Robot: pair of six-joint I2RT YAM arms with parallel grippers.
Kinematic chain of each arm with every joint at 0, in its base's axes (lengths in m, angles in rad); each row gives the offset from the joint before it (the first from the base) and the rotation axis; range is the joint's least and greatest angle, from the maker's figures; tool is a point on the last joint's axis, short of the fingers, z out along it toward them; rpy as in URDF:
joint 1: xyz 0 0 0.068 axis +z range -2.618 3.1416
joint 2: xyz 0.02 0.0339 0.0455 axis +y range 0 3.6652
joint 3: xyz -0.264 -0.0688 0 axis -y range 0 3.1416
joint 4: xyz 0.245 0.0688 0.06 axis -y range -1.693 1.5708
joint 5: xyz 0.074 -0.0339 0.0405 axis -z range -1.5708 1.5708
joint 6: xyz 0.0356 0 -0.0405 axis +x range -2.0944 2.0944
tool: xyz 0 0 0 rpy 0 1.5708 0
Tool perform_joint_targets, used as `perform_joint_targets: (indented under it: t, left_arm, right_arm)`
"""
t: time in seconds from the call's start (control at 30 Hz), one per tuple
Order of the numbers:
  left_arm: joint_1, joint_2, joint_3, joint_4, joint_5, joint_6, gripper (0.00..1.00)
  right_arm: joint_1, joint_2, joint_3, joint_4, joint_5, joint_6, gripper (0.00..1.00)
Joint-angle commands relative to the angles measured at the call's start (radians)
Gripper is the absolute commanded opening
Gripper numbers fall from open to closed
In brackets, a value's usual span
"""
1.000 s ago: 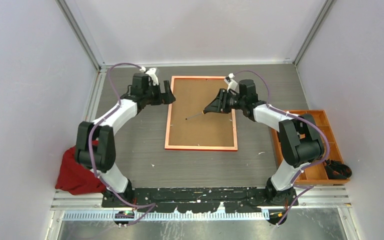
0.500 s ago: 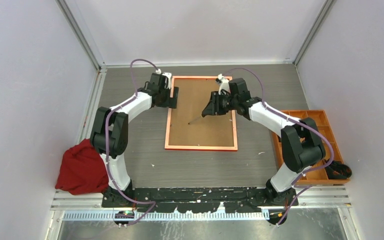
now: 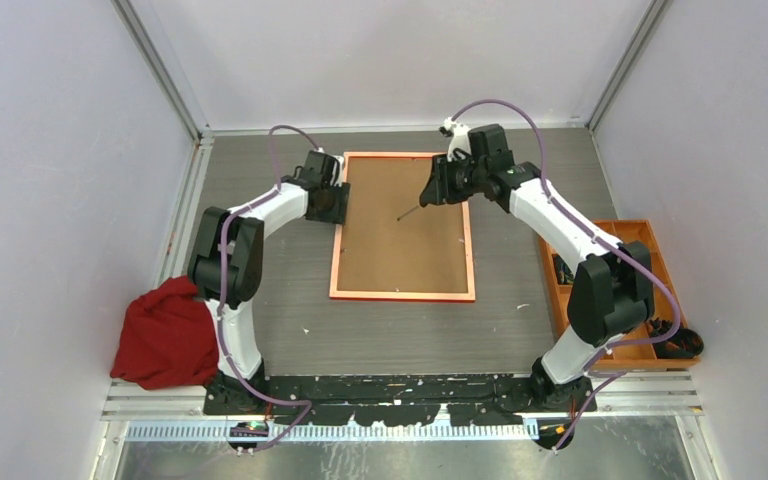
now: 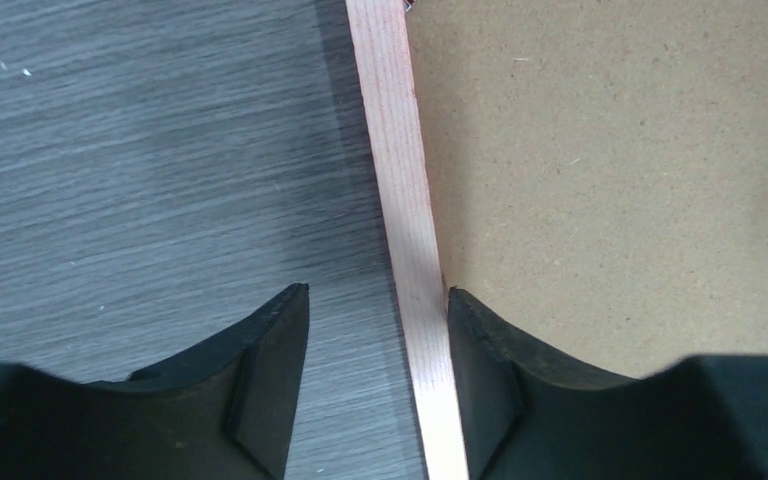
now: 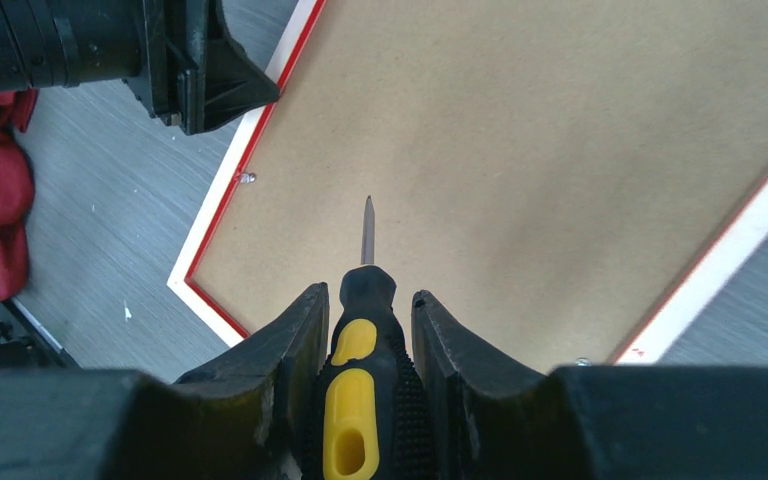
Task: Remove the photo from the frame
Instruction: Adjust the photo frame at the center of the board.
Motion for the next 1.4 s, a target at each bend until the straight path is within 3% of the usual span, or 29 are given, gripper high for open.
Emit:
perform_joint_targets:
  t: [0.0,0.2,0.33,0.53,0.8,1.07,1.37]
  left_arm:
    - [-0.004,-0.015,0.01,-0.005,0.031,-0.035,0.49]
    - [-0.004,-0.028,-0.024,0.009,0.093,-0.065,0.45]
    - [-0.004,-0.015,-0.026,0.012,0.122,-0.084,0.35]
    - [-0.004,-0.01,-0.048,0.038,0.181,-0.122,0.16]
    - [-0.003,-0.072,-0.123,0.118,0.245,-0.212,0.12]
    - [-0.002,-0.111,-0.166,0.167,0.268,-0.259,0.14]
    - [0.028,-0.135,-0.172,0.195,0.302,-0.284,0.4]
  right_arm:
    - [-0.033,-0.058,0.093,-0.068,-0.036,-0.098,0.01]
    - [-0.033,-0.046,0.145,-0.081,-0.132,-0.089,0.01]
    - [-0.031,0.011,0.227,-0.113,-0.146,-0.022,0.01]
    - [-0.023,0.185,0.473,-0.343,-0.117,0.044,0.01]
    - [-0.022,0.265,0.515,-0.337,-0.057,0.211,0.01]
    - [0.017,0.306,0.527,-0.342,-0.035,0.293,0.01]
    - [0.023,0.31,0.507,-0.324,-0.038,0.272,0.01]
